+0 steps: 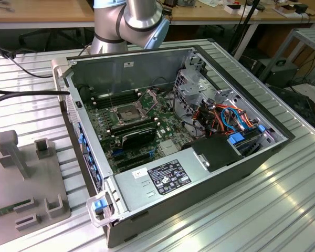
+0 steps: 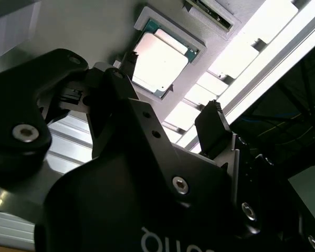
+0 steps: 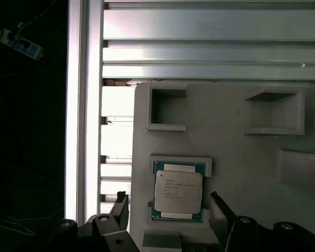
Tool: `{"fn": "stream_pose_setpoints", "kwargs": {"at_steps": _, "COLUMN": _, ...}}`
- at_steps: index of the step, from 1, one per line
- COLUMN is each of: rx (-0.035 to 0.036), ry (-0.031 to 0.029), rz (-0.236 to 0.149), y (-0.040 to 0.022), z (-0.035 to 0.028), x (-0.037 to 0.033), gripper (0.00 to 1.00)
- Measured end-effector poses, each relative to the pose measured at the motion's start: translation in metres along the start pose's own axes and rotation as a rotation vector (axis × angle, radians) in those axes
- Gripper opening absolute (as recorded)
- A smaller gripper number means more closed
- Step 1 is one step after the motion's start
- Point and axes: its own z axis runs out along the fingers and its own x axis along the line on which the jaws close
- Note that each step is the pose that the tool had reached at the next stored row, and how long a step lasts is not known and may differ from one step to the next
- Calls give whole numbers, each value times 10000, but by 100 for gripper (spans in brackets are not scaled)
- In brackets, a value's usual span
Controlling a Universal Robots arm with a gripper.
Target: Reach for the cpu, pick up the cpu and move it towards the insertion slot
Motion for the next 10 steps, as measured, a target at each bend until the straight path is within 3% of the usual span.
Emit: {"fn": "stream_pose_setpoints", "kwargs": {"at_steps": 10, "rx": 0, "ry": 0, "rz": 6, "y": 0, "z": 2, "x": 0, "gripper": 72}}
